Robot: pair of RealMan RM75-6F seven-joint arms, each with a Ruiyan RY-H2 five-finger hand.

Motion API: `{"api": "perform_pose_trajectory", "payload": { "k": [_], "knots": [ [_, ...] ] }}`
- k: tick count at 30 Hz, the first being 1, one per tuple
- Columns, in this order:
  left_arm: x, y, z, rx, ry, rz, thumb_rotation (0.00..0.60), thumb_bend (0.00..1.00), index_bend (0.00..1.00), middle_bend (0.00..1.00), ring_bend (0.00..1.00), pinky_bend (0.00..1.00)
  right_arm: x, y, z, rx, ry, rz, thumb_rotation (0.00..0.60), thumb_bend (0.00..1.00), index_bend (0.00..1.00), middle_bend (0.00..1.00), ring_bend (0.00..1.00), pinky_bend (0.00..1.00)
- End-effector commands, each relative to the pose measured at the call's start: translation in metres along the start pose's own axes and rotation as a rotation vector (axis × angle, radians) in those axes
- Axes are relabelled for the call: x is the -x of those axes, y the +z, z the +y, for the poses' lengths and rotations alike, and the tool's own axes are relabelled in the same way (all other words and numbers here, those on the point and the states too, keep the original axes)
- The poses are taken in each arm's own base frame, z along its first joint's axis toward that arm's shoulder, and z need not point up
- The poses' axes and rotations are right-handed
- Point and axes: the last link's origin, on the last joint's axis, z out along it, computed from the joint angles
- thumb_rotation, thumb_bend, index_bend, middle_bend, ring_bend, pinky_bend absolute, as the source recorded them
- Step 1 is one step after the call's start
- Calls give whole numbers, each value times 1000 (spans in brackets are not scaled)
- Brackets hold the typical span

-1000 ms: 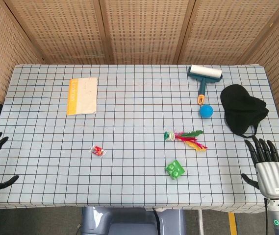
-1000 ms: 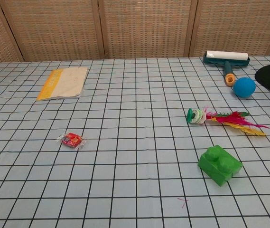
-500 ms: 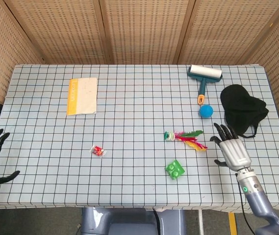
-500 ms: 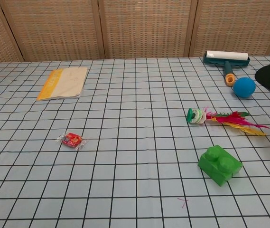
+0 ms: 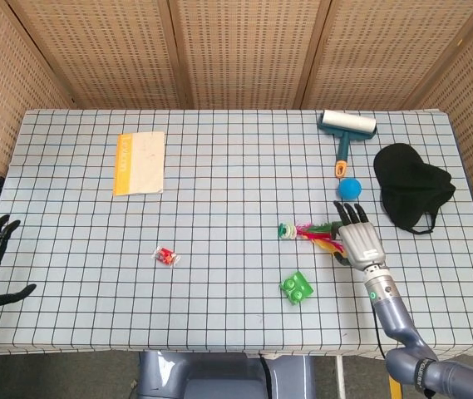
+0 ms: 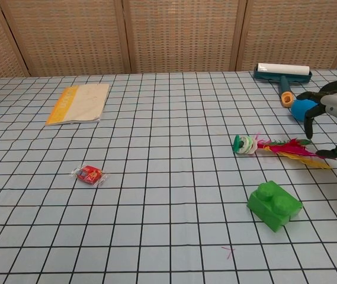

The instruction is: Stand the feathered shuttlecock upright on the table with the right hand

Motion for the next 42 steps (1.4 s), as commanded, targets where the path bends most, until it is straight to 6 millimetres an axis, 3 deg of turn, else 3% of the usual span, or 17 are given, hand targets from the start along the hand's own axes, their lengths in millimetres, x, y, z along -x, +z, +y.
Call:
{"api": "perform_pose_trajectory", "payload": {
  "k": [1, 18, 29, 33, 36, 42],
  "knots": [
    [0, 0, 0, 0, 1, 2, 600, 0, 0, 0, 0, 0, 8, 4, -2, 12, -9, -8, 600, 453, 518, 0, 0, 0],
    [2, 0, 0, -6, 6, 3, 600, 0, 0, 0, 0, 0, 28, 12, 10, 63, -8, -46, 600, 499, 541, 0, 0, 0],
    [2, 0, 1, -5, 7, 3, 600, 0, 0, 0, 0, 0, 30, 13, 6, 46, -11, -43, 600, 650, 585, 0, 0, 0],
    [2, -1, 1, -5, 5, 4, 600, 0, 0, 0, 0, 0, 31, 14, 6, 47, -17, -46, 600, 717, 680, 0, 0, 0],
    [2, -1, 0, -5, 3, 3, 600, 0, 0, 0, 0, 0, 26, 13, 4, 33, -24, -12, 600, 685, 777, 1, 0, 0],
    [0, -2, 0, 0, -3, 5, 600, 0, 0, 0, 0, 0, 7, 13, -2, -7, -31, 67, 600, 665, 807, 19, 0, 0]
  ]
}}
